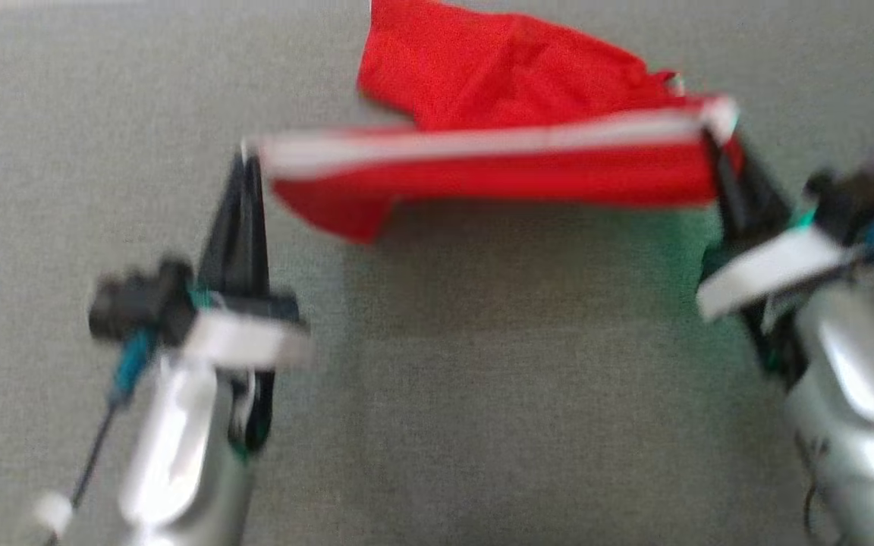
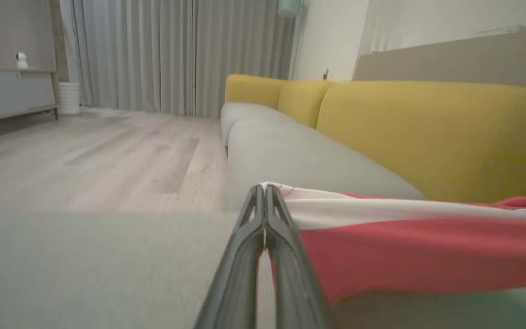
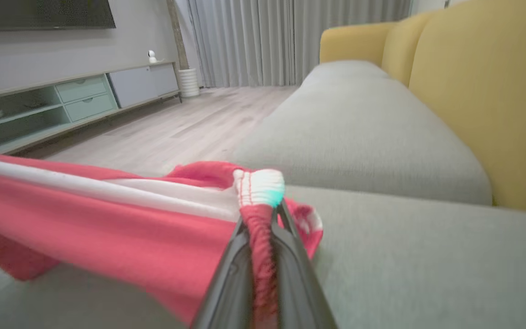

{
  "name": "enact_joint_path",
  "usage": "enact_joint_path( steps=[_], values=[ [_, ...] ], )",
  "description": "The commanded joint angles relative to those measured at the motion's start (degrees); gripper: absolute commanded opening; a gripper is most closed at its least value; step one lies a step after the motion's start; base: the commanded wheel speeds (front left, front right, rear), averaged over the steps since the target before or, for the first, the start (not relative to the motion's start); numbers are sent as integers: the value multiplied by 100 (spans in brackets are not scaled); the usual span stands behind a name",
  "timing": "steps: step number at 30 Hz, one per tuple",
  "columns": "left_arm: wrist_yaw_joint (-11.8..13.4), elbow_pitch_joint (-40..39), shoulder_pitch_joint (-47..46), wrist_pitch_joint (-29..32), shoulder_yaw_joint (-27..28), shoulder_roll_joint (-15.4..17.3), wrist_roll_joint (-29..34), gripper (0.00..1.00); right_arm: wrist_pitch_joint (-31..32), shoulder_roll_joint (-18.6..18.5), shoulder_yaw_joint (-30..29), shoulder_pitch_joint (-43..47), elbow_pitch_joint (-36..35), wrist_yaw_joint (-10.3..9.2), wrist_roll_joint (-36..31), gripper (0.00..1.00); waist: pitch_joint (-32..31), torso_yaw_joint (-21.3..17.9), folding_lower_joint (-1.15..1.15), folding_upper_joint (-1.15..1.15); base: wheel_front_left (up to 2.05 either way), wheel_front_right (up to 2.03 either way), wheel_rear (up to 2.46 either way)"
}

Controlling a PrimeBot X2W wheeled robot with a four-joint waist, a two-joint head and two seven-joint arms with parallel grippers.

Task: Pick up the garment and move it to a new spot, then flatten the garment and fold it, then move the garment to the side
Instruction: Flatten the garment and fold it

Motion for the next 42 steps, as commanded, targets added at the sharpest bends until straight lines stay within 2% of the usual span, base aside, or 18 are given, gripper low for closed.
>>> enact_joint_path(
  steps=[1, 7, 12, 20, 25, 29, 35, 38, 42],
  values=[
    [-23, -184, 265, -27, 332, 70, -2, 0, -13, 48, -60, 349, -261, -5, 90, 0, -250, -58, 1, 0, 0, 0, 0],
    [-61, -250, 1630, -28, 428, 10, -119, 0, -13, 352, -273, 1603, -553, -5, 184, 0, -869, -122, 1, 0, 0, 0, 0],
    [11, -357, 2432, -28, 418, 8, -233, 0, -14, 506, -282, 2413, -684, -5, 251, 0, -1301, -134, 1, 0, 0, 0, 0],
    [-74, -637, 2746, -28, 622, 7, 14, 0, -14, 569, -237, 2941, -849, -5, 418, 0, -1385, -230, 1, 0, 0, 0, 0],
    [-339, -520, 1687, -28, 535, 126, 361, 0, -14, 703, -230, 2568, -791, -5, 731, 0, -1050, -378, 1, 0, 0, 0, 0],
    [-429, 137, 405, -28, 175, 395, 405, 0, -14, 856, -201, 2026, -620, -5, 1097, 0, -676, -598, 1, 0, 0, 0, 0],
    [-444, 1398, -1463, 52, -573, 767, -139, 0, -14, 995, 31, 1243, -293, -5, 1579, 4, -53, -1034, 1, 0, 0, 0, 0],
    [-444, 1943, -2154, 101, -901, 969, -311, 0, -14, 1066, 175, 934, -216, -5, 1785, 5, 243, -1251, 1, 0, 0, 0, 0],
    [-445, 2525, -2881, 98, -1255, 1163, -425, 0, -14, 1153, 408, 607, -169, -5, 2055, 12, 610, -1477, 1, 0, 0, 0, 0]
  ],
)
